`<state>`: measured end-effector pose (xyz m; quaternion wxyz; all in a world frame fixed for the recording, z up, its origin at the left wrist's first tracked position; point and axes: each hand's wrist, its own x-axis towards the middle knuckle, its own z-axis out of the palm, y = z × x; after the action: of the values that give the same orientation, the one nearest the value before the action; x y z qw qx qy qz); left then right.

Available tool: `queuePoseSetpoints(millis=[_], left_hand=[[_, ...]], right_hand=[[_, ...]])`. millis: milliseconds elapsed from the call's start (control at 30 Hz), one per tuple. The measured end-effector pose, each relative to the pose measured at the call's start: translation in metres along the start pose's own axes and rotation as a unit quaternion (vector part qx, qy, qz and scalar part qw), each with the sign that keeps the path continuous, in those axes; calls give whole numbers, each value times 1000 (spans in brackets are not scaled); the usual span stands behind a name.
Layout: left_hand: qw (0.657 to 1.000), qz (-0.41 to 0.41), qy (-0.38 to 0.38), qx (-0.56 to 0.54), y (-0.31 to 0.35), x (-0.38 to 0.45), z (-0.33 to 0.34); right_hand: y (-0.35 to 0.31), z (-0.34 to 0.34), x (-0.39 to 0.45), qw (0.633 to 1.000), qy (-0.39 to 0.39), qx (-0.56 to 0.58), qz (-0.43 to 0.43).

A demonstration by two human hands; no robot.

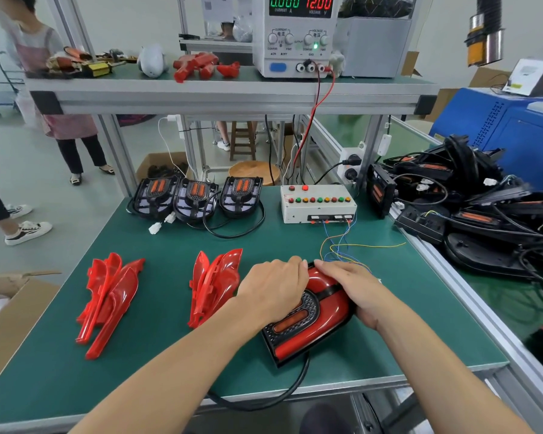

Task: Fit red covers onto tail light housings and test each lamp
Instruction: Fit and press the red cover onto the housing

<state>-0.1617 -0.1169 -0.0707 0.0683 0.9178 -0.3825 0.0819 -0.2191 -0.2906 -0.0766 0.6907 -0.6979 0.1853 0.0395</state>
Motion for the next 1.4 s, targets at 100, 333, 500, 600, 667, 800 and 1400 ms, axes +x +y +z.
queuePoseSetpoints(millis=[100, 333, 500, 600, 667, 800, 1400], left_hand=[[1000, -10, 2, -12, 1, 0, 1], [1000, -6, 4, -13, 2, -1, -2], [1000, -15, -2, -4, 1, -1, -1], [1000, -5, -14, 22, 1, -1, 1], [1000, -13, -10, 2, 1, -1, 0], [996, -50, 9, -73, -2, -3, -1], [984, -49, -35, -170, -7, -2, -1]], right_hand=[[-1, 0, 0, 999, 3, 33, 15], [-5, 5, -3, 997, 12, 66, 30], [-4, 8, -4, 998, 23, 58, 13], [-4, 8, -4, 998, 26, 61, 10], [-5, 10, -4, 998, 29, 62, 9], [-7, 13, -5, 998, 40, 47, -6], [7, -6, -19, 992, -77, 94, -35]])
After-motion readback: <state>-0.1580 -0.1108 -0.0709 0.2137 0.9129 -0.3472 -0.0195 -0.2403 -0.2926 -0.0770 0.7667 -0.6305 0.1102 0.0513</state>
